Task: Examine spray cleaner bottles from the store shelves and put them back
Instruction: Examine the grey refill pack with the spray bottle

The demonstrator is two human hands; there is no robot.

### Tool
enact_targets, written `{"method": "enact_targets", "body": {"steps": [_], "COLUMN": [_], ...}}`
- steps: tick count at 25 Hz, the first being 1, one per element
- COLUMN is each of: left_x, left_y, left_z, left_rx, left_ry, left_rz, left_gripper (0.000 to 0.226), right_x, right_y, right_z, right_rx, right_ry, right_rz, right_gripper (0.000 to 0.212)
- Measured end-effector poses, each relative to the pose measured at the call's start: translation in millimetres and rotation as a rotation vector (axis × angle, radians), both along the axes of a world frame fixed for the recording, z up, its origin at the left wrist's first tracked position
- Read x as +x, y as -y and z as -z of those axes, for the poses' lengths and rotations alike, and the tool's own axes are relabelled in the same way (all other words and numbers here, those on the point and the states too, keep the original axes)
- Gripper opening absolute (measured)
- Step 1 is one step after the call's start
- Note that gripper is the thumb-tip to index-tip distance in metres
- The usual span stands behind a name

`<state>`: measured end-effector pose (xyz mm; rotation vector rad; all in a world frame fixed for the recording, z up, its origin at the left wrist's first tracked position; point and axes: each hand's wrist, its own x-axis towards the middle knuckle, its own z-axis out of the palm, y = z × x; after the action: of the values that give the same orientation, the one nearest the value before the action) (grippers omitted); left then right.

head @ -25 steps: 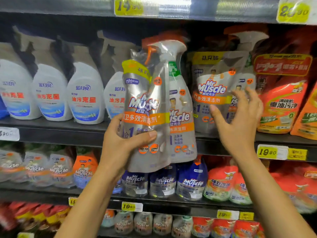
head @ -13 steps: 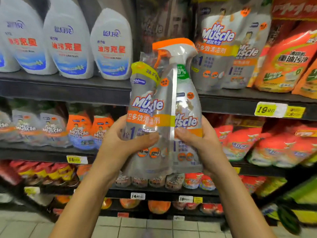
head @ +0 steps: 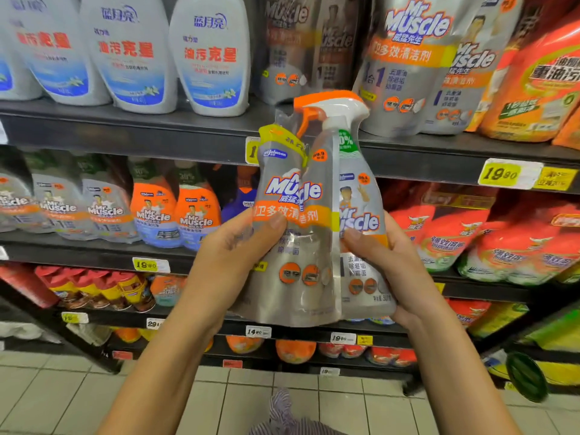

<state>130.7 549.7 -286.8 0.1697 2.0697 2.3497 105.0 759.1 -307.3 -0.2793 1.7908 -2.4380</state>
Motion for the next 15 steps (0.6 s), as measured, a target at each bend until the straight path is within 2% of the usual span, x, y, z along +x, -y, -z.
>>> {"method": "enact_targets", "body": {"steps": [2, 8, 12, 15], "left_x": [2, 0, 1, 0], "left_y": [-1, -8, -13, -17], "left_z": [-1, -2, -1, 2], "left_rx": [-0.010, 0.002, 0.045, 0.065], "left_ry": [-0.017, -0.101, -0.180, -0.201], "left_rz": [0.024, 0.076, 0.105, 0.122], "left_gripper": [0.042, 0.062, 0.056, 0.062], "right_x": [3, 10, 12, 10], "right_y": [-3, -10, -14, -20], "right_z": [2, 9, 7, 5], "right_rx": [-0.006, 0.056, 0.088, 0.109], "right_ry": [-0.051, -0.296, -0.341, -0.346], "right_rz": [0.008, 0.088, 0.093, 0.067], "right_gripper": [0.051, 0.060, 0.064, 0.068]}}
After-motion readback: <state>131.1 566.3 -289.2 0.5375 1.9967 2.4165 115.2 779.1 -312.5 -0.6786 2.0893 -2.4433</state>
